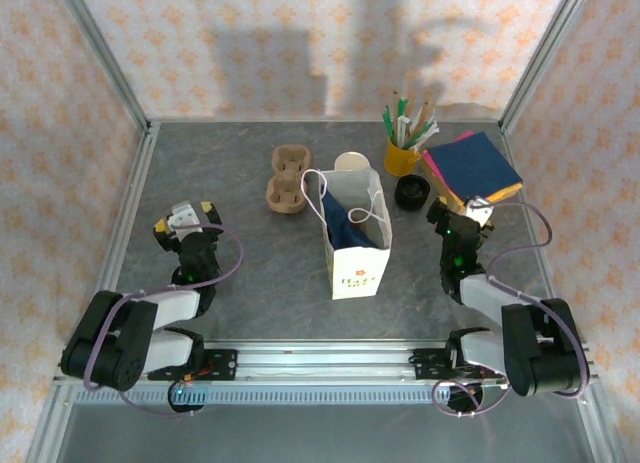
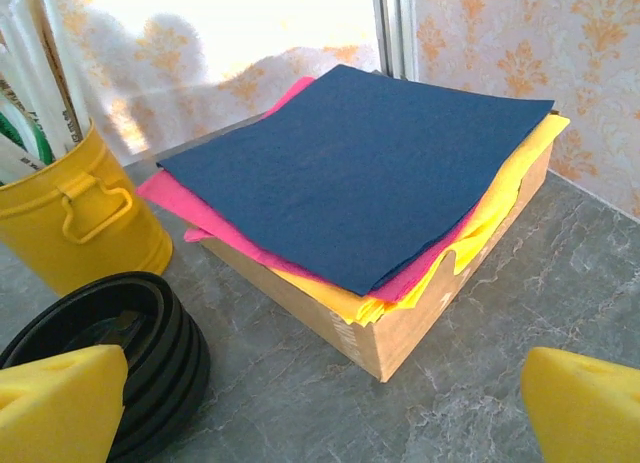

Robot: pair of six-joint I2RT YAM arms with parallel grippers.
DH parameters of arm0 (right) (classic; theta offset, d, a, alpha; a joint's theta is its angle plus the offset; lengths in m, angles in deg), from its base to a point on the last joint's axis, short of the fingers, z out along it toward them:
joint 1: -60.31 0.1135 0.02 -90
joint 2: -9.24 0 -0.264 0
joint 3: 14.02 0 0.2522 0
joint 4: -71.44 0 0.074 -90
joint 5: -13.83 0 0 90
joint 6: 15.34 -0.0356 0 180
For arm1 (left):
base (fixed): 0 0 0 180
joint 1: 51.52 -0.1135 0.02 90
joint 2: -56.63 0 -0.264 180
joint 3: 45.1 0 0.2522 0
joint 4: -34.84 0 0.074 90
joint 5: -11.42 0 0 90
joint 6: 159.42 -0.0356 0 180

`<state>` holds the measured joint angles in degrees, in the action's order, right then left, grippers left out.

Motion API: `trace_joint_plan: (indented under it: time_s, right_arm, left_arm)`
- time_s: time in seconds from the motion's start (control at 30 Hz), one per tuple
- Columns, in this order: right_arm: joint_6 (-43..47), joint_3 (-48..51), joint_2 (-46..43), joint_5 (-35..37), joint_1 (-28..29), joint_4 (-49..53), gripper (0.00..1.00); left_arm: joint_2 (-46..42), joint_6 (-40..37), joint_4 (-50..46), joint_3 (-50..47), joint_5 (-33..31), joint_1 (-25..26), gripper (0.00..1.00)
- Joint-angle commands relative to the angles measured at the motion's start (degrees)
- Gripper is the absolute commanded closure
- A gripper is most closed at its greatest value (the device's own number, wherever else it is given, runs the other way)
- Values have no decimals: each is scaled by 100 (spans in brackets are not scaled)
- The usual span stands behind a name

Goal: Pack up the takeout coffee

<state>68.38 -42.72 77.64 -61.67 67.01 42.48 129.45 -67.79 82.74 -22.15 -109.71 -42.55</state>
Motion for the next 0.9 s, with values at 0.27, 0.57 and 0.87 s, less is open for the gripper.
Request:
trace_joint_plan:
  time_s: [0.27,0.57,0.87]
  right_arm:
    - [980,525,880,-574,-85,-2700,0]
    - [1205,524,1837,-1191,-129,-3541,0]
    - [837,197,1868,-1235,-424,-2854,0]
  left_arm:
    - [1266,170,2010,-72,1551,-720,1]
    - [1486,230,1632,166,1702,-792,1]
    - [1503,197,1685,154,1707,-792,1]
